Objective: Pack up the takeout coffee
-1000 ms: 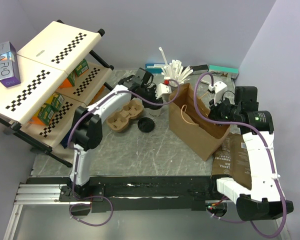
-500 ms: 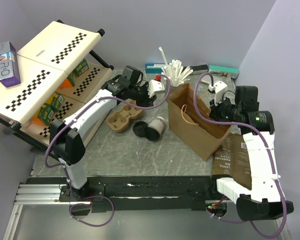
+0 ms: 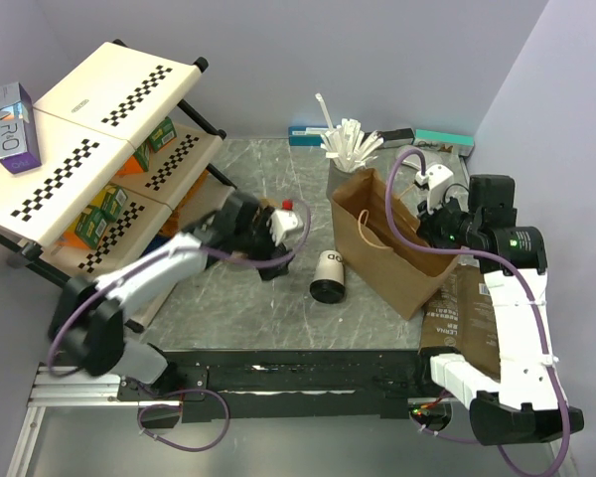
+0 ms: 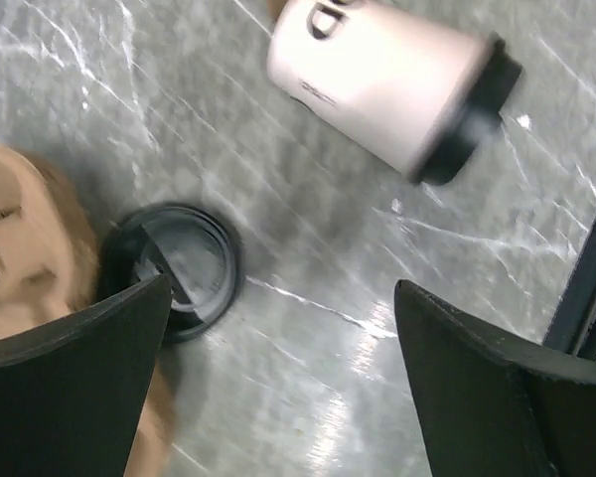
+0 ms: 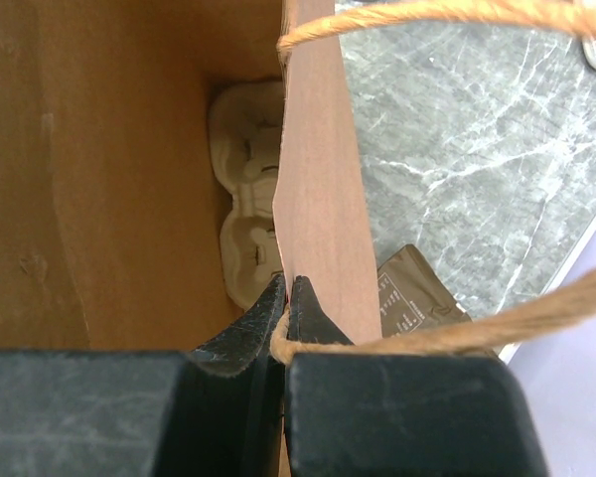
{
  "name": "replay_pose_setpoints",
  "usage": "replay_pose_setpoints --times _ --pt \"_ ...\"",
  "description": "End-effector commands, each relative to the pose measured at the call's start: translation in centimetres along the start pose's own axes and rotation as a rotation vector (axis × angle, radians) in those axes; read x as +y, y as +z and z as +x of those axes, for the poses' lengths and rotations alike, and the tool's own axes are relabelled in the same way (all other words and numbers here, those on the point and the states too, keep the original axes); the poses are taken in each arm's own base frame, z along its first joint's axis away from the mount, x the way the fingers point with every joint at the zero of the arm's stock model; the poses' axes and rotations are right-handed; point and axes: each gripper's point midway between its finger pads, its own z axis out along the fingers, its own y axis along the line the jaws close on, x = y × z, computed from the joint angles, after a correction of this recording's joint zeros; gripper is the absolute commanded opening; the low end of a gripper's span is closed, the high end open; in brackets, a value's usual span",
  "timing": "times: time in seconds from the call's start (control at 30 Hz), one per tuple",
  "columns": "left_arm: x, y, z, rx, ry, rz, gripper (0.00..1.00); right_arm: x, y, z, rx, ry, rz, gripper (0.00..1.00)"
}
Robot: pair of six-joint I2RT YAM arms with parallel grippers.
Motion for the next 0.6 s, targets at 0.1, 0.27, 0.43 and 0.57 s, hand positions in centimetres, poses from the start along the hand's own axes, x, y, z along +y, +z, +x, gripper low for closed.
replay_pose_setpoints --times 0.1,0.27,0.43,0.57 --pt "-3.9 0.2 -3.2 -0.24 0.057 -0.119 0.99 -0.9 0.1 0.5 0.006 0.041 0.062 0.0" --pt "-7.1 1.9 -3.8 -0.272 0.081 -0.012 0.99 -1.5 0.1 0.7 0.032 0.072 0.093 0.21" --pt "-9.8 2.7 -3.6 -0.274 0.139 0.093 0.98 -1.8 -2.2 -1.3 -0.006 0.045 0.12 0.58" --pt "-10.3 3.3 -3.2 -0.261 0.145 0.13 0.95 -2.3 -6.3 -4.4 -0.105 0.007 0.196 0.74"
